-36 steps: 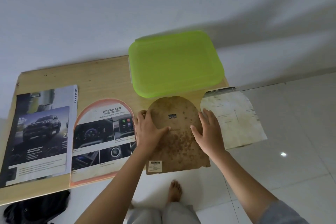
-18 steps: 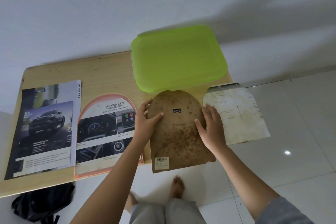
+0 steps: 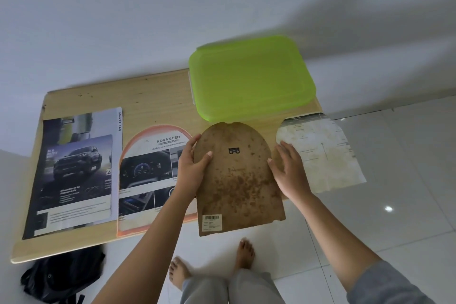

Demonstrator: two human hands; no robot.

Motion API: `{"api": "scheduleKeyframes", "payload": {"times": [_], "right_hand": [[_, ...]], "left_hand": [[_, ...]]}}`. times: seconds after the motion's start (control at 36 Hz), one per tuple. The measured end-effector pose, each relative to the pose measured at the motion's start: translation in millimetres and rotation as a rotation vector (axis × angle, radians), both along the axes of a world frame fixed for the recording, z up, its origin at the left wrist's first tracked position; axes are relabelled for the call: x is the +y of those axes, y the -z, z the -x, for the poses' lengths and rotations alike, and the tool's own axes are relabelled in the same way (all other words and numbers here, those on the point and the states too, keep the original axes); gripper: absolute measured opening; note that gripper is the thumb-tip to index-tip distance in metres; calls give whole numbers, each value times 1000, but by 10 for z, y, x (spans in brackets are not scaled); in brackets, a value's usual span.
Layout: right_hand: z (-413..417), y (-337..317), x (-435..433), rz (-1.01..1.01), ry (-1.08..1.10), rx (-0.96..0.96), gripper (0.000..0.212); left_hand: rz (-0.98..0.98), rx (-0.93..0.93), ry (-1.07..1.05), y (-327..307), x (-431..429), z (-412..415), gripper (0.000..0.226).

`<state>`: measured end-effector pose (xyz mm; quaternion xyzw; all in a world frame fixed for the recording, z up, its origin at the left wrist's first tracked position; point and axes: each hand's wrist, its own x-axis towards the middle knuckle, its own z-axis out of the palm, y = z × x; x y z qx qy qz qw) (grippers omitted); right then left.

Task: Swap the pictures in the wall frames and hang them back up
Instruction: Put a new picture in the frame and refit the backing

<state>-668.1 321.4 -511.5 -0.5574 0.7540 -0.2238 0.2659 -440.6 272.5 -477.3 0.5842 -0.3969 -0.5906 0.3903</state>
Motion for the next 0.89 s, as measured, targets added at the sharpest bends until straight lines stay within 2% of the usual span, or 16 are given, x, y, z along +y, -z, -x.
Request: {"api": "scheduleKeyframes", "payload": {"times": [0.11, 0.22, 0.31, 0.44, 0.61, 0.72, 0.89], "right_hand": [[-60, -74, -20, -37, 30, -80, 52], [-276, -232, 9, 32, 41, -113, 47], [-565, -352, 55, 39, 39, -237, 45], [-1107, -363, 128, -73, 15, -469, 48], [-1633, -282, 121, -48, 186, -673, 41], [-1847, -301, 74, -20, 248, -647, 40], [-1992, -237, 24, 33, 208, -473, 41]], "left_hand": [[15, -19, -19, -48, 4, -223, 47], [20, -25, -51, -101, 34, -477, 46], [27, -25, -70, -126, 61, -693, 46], [28, -44, -110, -141, 86, -1091, 46], [61, -310, -38, -50, 114, -1530, 50], [12, -479, 13, 68, 157, -1703, 59], [25, -593, 14, 183, 201, -1778, 63]]}}
